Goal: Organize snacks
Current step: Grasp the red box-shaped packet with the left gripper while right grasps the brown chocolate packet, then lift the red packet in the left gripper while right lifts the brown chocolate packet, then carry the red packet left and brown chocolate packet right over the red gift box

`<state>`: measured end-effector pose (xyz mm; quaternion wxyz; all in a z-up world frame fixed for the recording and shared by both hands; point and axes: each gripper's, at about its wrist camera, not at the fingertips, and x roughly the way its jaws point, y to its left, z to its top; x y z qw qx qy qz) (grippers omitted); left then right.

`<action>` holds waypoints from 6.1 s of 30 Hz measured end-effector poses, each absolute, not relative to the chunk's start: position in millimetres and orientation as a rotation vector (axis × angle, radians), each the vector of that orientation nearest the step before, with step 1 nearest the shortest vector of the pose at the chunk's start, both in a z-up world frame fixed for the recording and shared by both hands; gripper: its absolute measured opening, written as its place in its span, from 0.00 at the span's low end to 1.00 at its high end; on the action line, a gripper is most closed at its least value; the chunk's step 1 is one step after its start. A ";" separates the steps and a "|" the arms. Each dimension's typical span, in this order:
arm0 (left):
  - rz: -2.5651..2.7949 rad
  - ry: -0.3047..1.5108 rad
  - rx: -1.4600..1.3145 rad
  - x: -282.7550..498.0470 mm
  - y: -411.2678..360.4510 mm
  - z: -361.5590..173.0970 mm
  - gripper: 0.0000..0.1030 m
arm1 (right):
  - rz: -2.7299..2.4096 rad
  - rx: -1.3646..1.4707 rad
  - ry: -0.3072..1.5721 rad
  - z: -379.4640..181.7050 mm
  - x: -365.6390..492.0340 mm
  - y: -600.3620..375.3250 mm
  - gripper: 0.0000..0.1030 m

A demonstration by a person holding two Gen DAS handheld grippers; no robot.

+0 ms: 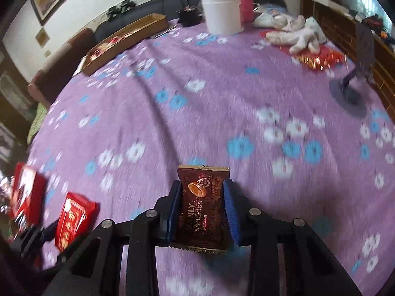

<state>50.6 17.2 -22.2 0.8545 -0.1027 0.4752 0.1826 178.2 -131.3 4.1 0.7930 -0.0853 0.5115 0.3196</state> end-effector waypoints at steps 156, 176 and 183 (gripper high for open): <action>0.696 0.648 -0.278 -152.4 95.6 75.1 0.44 | 1.022 -0.401 0.677 101.7 -42.8 -47.1 0.34; 0.814 0.626 -0.282 -190.9 127.0 71.6 0.44 | 1.189 -0.471 0.605 117.4 -104.7 25.3 0.34; 0.844 0.626 -0.280 -194.1 136.0 69.8 0.44 | 1.215 -0.489 0.600 116.1 -115.2 41.8 0.34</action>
